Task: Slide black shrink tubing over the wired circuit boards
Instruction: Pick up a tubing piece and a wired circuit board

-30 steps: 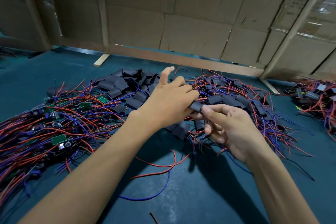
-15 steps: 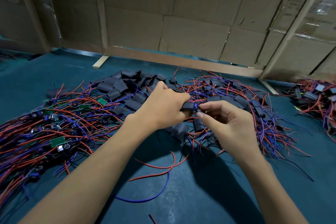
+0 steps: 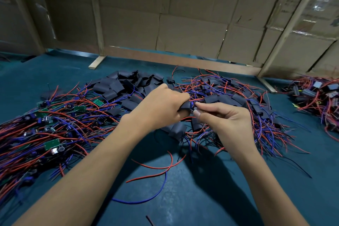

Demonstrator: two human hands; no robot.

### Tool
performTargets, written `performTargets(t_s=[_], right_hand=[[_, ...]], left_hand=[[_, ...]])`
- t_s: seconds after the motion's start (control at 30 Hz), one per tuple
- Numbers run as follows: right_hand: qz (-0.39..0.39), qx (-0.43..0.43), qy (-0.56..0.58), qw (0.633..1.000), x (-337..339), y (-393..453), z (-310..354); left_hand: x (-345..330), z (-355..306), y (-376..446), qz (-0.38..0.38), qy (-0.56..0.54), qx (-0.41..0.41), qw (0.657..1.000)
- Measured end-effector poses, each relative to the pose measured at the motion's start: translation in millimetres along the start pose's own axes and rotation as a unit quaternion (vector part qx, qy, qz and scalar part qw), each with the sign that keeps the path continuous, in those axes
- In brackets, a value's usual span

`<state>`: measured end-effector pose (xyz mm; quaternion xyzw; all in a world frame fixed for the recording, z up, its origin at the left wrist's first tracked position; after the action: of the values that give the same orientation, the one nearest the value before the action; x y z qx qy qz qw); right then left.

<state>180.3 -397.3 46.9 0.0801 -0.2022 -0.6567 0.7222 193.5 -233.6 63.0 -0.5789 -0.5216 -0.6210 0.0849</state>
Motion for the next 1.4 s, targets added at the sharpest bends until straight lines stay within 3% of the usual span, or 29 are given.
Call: performTargets(t_s=[0.13, 0.27, 0.4, 0.5, 0.63, 0.73, 0.87, 0.97, 1.07, 1.13, 1.2, 1.23, 1.3, 1.33, 1.4], right_hand=[[0.008, 0.056, -0.045, 0.997, 5, 0, 5], [-0.007, 0.159, -0.167, 0.973, -3, -7, 9], [-0.025, 0.066, -0.087, 0.994, 0, -2, 1], [-0.019, 0.074, -0.098, 0.992, 2, -1, 2], [0.046, 0.093, -0.117, 0.988, 0, -3, 5], [0.06, 0.06, -0.102, 0.991, -4, -3, 2], [-0.024, 0.034, -0.093, 0.995, 0, 1, 1], [-0.148, 0.06, -0.133, 0.978, 16, -2, 6], [-0.277, 0.081, -0.261, 0.921, 36, -5, 8], [-0.308, 0.026, -0.358, 0.881, 39, -4, -1], [-0.324, -0.017, -0.414, 0.85, 34, -8, -6], [-0.326, 0.015, -0.431, 0.841, 28, -10, -3], [-0.266, 0.137, -0.419, 0.857, 7, -13, 2], [-0.196, 0.179, -0.399, 0.878, -5, -13, 2], [-0.015, 0.167, -0.423, 0.891, -32, -14, -10]], left_hand=[[4, 1, -2, -0.023, -0.053, 0.013, 0.998], [0, -3, -1, 0.002, -0.012, -0.001, 1.0], [5, -10, 3, 0.006, 0.023, -0.027, 0.999], [3, -10, 5, 0.035, 0.084, -0.001, 0.996], [-4, -9, 4, 0.071, 0.166, 0.026, 0.983], [-6, -9, 4, 0.089, 0.166, 0.04, 0.981], [-2, -5, 7, 0.128, 0.061, 0.051, 0.989], [14, 17, 5, 0.169, 0.027, 0.121, 0.978], [55, 53, -1, 0.07, 0.151, 0.214, 0.963], [82, 84, -16, 0.042, 0.213, 0.317, 0.923], [92, 115, -44, 0.127, 0.19, 0.444, 0.866], [91, 124, -58, 0.206, 0.17, 0.485, 0.833], [84, 127, -79, 0.354, 0.168, 0.488, 0.78], [80, 125, -82, 0.382, 0.169, 0.471, 0.777], [79, 123, -80, 0.355, 0.152, 0.458, 0.8]])
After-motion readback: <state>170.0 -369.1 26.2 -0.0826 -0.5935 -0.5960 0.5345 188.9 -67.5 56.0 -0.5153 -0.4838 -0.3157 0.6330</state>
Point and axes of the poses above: each hand's wrist, its own y-axis towards the middle knuckle, its own x-axis out of the back of the hand, z = x × y, the point moved 5 cm from there along y, towards the middle knuckle, and after that the axes turned 7 degrees about -y, right-handed, at the moved point
